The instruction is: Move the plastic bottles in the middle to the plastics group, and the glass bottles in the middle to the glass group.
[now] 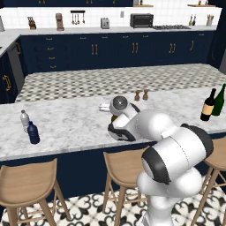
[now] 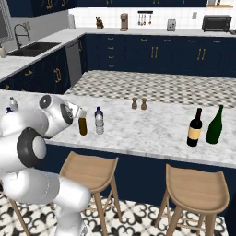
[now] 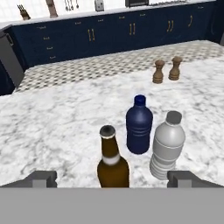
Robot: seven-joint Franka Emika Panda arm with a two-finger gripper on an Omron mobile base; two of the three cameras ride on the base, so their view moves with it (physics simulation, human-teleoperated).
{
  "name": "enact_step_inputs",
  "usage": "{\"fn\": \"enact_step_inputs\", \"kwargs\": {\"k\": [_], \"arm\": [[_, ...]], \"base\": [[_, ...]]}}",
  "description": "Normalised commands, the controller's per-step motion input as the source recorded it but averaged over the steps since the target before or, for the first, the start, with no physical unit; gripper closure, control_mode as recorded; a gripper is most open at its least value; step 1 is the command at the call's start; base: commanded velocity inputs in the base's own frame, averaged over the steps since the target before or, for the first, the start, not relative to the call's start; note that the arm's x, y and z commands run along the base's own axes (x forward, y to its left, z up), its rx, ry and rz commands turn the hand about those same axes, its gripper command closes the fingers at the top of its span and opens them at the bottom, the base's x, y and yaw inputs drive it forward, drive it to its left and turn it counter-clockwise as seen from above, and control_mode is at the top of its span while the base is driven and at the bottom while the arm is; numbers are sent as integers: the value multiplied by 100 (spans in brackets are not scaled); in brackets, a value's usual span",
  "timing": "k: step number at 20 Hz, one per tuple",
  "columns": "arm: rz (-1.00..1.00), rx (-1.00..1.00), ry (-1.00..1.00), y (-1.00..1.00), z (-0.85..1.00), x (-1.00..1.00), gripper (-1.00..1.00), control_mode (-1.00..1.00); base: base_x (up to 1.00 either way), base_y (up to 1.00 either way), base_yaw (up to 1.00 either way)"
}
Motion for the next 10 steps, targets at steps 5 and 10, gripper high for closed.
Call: {"fn": "enact_step_inputs", "kwargs": {"k": [5,10], "arm": [[-2,0,0,0,-25,25,-100,-100],[-7,0,0,0,-22,34,-100,-100]], "base": [[0,0,0],[0,0,0]]}}
